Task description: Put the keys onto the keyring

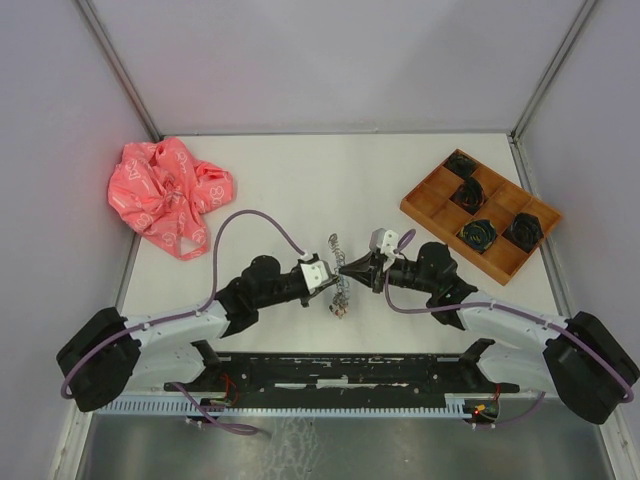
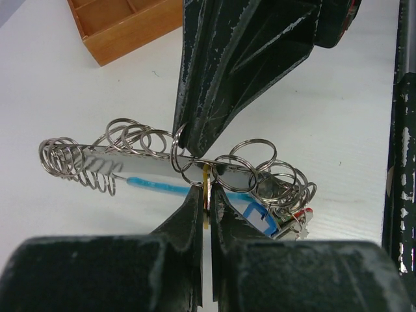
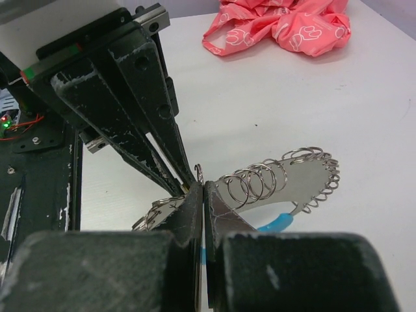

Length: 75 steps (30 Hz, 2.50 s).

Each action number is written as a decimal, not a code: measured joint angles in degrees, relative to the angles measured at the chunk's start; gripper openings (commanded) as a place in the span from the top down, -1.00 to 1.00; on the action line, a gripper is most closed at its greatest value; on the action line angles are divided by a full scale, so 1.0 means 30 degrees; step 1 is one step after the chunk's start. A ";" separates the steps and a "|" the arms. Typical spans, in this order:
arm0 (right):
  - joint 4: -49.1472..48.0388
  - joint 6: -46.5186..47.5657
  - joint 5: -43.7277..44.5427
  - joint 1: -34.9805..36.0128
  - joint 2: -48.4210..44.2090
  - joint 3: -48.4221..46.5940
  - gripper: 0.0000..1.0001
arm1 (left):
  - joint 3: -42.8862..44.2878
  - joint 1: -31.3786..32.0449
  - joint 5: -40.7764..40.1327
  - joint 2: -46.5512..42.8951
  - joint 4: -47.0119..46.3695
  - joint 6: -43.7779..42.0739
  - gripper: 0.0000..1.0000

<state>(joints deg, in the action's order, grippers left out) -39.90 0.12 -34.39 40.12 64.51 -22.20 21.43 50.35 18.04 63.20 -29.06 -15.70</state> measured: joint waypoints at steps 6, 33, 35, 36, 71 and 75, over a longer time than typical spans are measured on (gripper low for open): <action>0.1275 0.0036 0.1020 0.0000 -0.0663 0.0029 0.99 | 0.0291 0.0291 -0.0350 0.0765 -0.0299 0.0197 0.59; 1.4090 0.2892 0.8925 -0.0160 0.6397 -0.9362 0.90 | -0.1450 -0.0648 -1.1030 -0.5858 0.3526 0.7970 -0.87; 1.4404 0.2492 0.9187 -0.0160 0.8029 -1.0433 0.79 | -0.1450 -0.1246 -1.1642 -0.6105 0.4131 0.9136 -0.93; 1.4557 0.2295 0.9318 -0.0168 0.8743 -1.0907 0.74 | -0.1450 -0.1464 -1.1883 -0.6171 0.4386 0.9508 -0.95; 2.4196 -0.2295 1.8666 -0.0554 -0.7300 -1.0936 -0.99 | 0.7060 -0.3031 -1.3712 -1.5351 1.7974 1.2517 -0.99; 2.5194 -0.2331 1.9540 -0.0554 -0.9748 -0.9806 -1.00 | 0.6972 -0.3045 -1.4105 -1.6356 1.8666 1.1825 -0.99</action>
<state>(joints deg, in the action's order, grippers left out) 35.68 -6.87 24.23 38.46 35.27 -51.62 42.35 41.21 -24.27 14.13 26.94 19.77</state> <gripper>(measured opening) 0.998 0.994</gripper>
